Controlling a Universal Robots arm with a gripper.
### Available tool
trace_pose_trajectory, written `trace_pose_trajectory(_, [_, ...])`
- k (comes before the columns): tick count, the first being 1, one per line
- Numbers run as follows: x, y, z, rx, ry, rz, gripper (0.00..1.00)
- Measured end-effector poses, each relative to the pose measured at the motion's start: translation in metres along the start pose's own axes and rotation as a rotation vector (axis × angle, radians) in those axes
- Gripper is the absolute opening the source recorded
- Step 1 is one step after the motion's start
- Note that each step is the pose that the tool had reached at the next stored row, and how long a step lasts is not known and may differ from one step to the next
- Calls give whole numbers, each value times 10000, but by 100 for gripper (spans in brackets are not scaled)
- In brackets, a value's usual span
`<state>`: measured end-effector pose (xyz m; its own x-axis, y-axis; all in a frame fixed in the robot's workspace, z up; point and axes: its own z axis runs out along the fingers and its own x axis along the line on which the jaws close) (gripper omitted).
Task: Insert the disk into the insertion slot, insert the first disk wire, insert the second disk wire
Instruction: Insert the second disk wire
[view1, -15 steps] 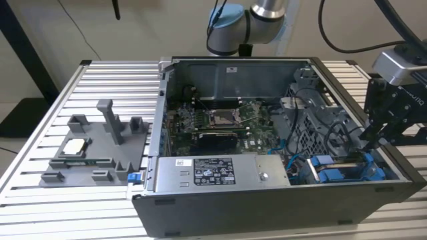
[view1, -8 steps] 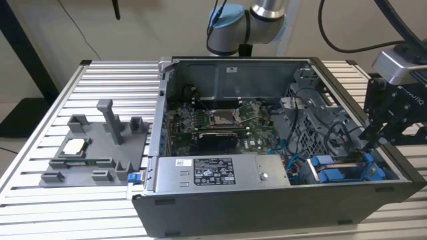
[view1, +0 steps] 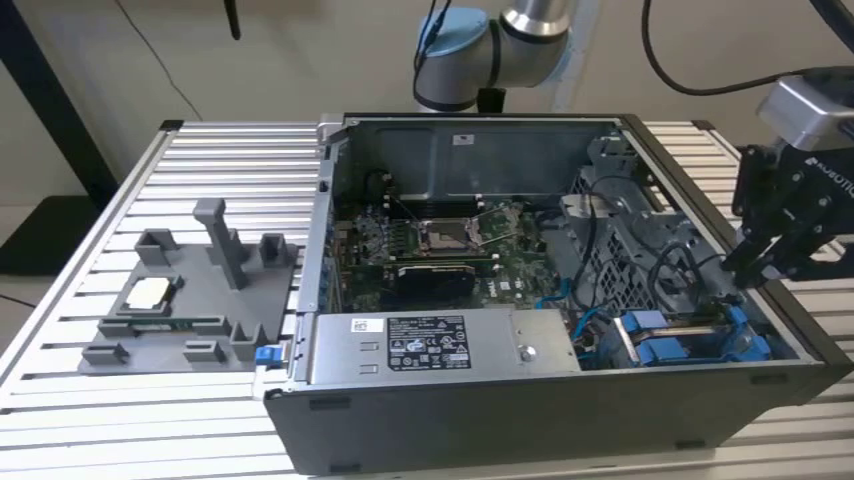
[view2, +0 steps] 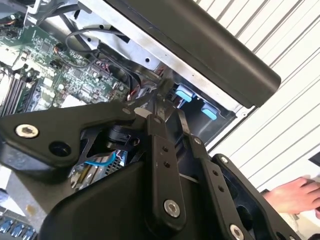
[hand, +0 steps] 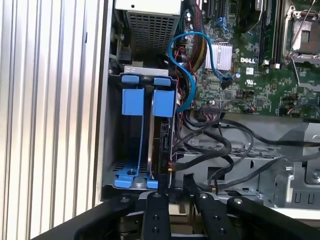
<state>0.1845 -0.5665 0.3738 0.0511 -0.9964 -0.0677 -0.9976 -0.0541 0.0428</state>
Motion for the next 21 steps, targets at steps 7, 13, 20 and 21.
trace_pose_trajectory(7, [2,-163,-22,-577,-31,37,27])
trace_pose_trajectory(13, [9,-302,-28,-844,-46,55,27])
trace_pose_trajectory(20, [11,-349,-31,-884,-48,59,27])
trace_pose_trajectory(21, [11,-349,-31,-884,-48,58,27])
